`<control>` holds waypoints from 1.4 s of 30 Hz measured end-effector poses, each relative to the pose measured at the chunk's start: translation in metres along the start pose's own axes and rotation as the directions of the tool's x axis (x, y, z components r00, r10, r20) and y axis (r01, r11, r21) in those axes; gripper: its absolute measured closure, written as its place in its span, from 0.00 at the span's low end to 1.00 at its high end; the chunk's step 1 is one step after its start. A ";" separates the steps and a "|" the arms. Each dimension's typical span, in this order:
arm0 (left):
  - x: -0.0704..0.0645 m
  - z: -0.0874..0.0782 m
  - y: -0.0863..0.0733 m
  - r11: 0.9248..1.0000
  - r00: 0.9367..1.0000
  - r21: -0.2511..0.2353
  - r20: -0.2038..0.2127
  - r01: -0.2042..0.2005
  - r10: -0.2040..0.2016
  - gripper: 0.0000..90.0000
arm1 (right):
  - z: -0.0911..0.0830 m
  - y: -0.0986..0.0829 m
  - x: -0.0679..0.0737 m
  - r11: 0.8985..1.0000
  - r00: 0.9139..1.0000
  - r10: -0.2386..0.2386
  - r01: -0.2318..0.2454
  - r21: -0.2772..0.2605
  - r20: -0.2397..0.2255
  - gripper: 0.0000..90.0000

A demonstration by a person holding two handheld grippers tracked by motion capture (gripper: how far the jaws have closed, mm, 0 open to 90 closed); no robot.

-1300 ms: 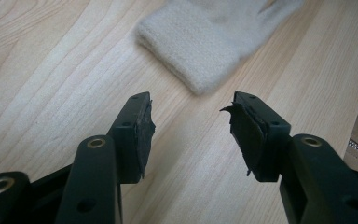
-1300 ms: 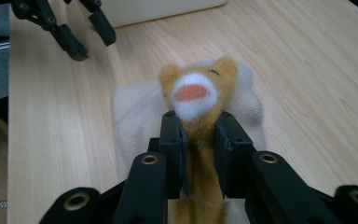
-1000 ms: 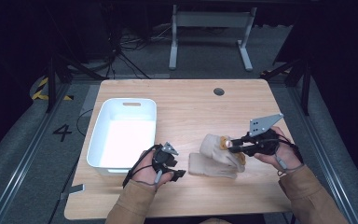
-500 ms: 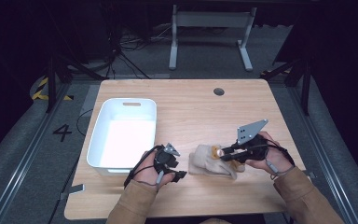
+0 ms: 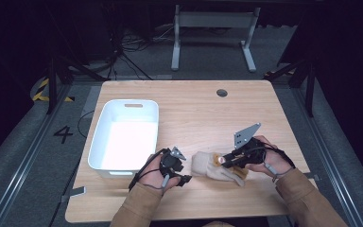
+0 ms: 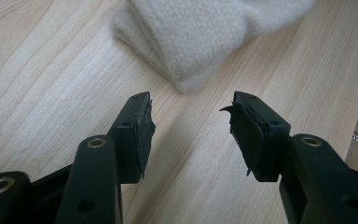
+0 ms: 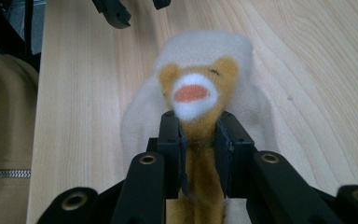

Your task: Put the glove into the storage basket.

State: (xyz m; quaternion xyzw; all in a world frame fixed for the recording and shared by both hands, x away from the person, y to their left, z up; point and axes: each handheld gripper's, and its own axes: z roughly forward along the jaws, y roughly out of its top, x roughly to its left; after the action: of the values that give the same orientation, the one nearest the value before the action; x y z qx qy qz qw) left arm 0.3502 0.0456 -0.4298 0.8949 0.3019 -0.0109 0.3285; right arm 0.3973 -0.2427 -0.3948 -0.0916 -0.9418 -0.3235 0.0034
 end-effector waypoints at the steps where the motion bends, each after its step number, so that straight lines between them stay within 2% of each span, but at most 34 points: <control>1: 0.000 0.001 0.000 1.000 1.000 -0.003 0.000 -0.002 0.002 0.55 | 0.000 0.000 0.000 1.000 1.000 0.000 0.000 0.000 0.000 0.82; 5: -0.002 0.004 0.001 1.000 1.000 -0.002 -0.002 -0.015 0.015 0.57 | 0.005 -0.002 -0.002 1.000 1.000 0.007 -0.008 0.024 0.006 0.80; 7: -0.002 0.005 0.002 1.000 1.000 -0.003 -0.003 -0.016 0.016 0.58 | 0.008 -0.003 -0.003 0.999 1.000 0.014 -0.015 0.041 0.024 0.77; 8: -0.002 0.006 0.002 1.000 1.000 -0.005 -0.003 -0.015 0.015 0.58 | 0.009 -0.004 -0.003 0.999 0.999 0.009 -0.011 0.050 0.038 0.75; 9: -0.002 0.006 0.002 1.000 1.000 -0.005 -0.006 -0.014 0.014 0.59 | 0.010 -0.005 -0.002 0.998 0.998 0.008 -0.011 0.054 0.054 0.67; 11: -0.002 0.007 0.003 1.000 1.000 -0.004 -0.006 -0.011 0.011 0.59 | 0.009 -0.005 -0.002 0.999 0.998 0.007 -0.010 0.050 0.059 0.64; 13: -0.002 0.008 0.005 1.000 1.000 -0.001 -0.007 -0.014 0.014 0.59 | 0.004 -0.006 0.000 0.999 0.997 0.016 -0.019 0.035 0.072 0.60; 14: -0.002 0.009 0.006 1.000 1.000 -0.003 -0.006 -0.016 0.016 0.59 | -0.004 -0.008 0.002 0.999 0.995 0.034 -0.035 0.006 0.096 0.58; 16: -0.003 0.009 0.008 1.000 1.000 -0.006 0.000 -0.020 0.020 0.59 | -0.008 -0.009 0.001 0.999 0.994 0.043 -0.042 -0.006 0.101 0.58; 20: -0.003 0.013 0.012 0.999 1.000 0.008 0.007 -0.031 0.031 0.62 | -0.029 -0.022 0.000 0.994 0.980 0.108 -0.101 -0.046 0.166 0.61; 23: -0.002 0.016 0.015 0.999 1.000 0.019 0.001 -0.030 0.030 0.62 | -0.033 -0.027 0.001 0.992 0.976 0.124 -0.118 -0.045 0.176 0.61; 25: -0.001 0.018 0.017 0.999 1.000 0.026 0.004 -0.030 0.030 0.63 | -0.036 -0.035 0.001 0.990 0.972 0.142 -0.140 -0.026 0.187 0.63; 30: 0.000 0.022 0.021 0.999 0.999 0.039 0.009 -0.031 0.031 0.64 | -0.035 -0.043 0.002 0.987 0.969 0.154 -0.159 0.012 0.194 0.62; 36: 0.000 0.022 0.024 0.998 0.999 0.050 0.007 -0.032 0.031 0.65 | -0.023 -0.055 0.001 0.978 0.968 0.170 -0.188 0.086 0.184 0.59; 38: 0.001 0.023 0.024 0.998 1.000 0.051 0.007 -0.027 0.027 0.66 | -0.019 -0.059 0.000 0.972 0.964 0.194 -0.213 0.095 0.180 0.58; 42: 0.001 0.024 0.024 0.998 1.000 0.054 0.003 -0.027 0.027 0.67 | -0.012 -0.063 -0.002 0.967 0.967 0.191 -0.215 0.137 0.167 0.55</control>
State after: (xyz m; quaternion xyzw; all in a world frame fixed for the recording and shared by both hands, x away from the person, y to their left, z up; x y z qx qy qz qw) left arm 0.3685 0.0176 -0.4346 0.9073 0.2892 -0.0156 0.3048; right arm 0.3877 -0.2988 -0.4239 -0.2118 -0.9470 -0.2397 -0.0285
